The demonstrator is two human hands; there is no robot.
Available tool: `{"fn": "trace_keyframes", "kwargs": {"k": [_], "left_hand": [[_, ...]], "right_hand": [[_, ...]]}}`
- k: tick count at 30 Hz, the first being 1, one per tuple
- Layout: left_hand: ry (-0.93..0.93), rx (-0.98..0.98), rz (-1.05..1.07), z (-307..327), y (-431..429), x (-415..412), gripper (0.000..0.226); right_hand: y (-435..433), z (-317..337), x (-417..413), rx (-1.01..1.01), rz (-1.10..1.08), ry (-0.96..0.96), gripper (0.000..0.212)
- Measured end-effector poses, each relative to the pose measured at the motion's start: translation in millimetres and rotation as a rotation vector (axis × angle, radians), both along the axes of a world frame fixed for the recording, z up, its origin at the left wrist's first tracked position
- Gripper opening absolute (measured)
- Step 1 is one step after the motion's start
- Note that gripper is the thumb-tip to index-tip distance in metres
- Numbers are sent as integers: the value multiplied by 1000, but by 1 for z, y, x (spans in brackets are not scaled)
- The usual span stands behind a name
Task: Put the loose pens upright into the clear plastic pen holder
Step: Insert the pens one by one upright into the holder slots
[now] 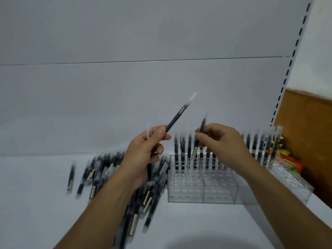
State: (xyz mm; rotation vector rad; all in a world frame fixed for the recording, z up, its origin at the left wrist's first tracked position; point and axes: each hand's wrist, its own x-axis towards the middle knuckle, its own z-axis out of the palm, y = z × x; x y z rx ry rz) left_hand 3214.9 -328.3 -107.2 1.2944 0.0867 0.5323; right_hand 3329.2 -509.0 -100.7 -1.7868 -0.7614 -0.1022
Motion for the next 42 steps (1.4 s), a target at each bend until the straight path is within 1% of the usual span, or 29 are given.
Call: {"fn": "trace_keyframes", "kwargs": {"k": [4,9,11,14,16,19,21,23,24,25,27,29,31,33,35,36,37,39,40,42], "left_hand": [[-17,-11,-24,-3,-4,3,37],[5,47,-37,-8,-10,1,35],[7,72,-47,-10,-9,0,31],[3,77,-55,-10,-8,-2,25],[8,81,-53,-10,-8,-3,22],[9,100,-51,-12,-10,-5,18],[15,123,-41,-13,-11,-6,16],[23,151,-30,-13,-11,-6,16],[23,166,-27,-14,-12,-6,17],[20,184,-24,-14,-13,-6,18],[17,225,-15,-15,-14,-5,18],[24,268,-14,-15,-17,-4,16],[33,309,-12,-15,-19,-4,18],[36,347,32,-15,-20,-4,22],[30,358,71,-14,-19,-6,26],[24,342,73,-13,-18,-6,28],[12,313,65,-12,-17,-7,30],[-23,253,46,-11,-15,-6,36],[-38,237,42,-10,-15,-5,37],[-66,220,21,-10,-15,-4,36]], "right_hand": [[4,-4,1,-34,-11,-41,5],[6,-9,2,-101,-79,-92,6],[8,-11,2,-164,-91,-115,5],[11,-13,0,-347,-108,-184,12],[13,-16,-2,-437,-98,-203,13],[12,-18,-5,-502,-80,-206,19],[7,-16,-6,-499,-85,-188,23],[0,-13,-6,-407,-114,-170,23],[-4,-12,-7,-312,-99,-135,21],[-7,-10,-9,-193,-39,-70,20],[-9,-5,-16,28,148,95,26],[-8,-4,-20,171,244,193,33],[-4,-4,-22,276,264,267,30],[-1,-3,-23,358,259,314,25],[-5,0,-18,427,202,313,17],[-9,1,-14,425,142,275,13],[-13,2,-9,370,56,202,9],[-20,-1,-2,137,-112,11,4],[-20,-3,0,12,-152,-66,3],[-16,-9,0,-153,-160,-160,3]]}}
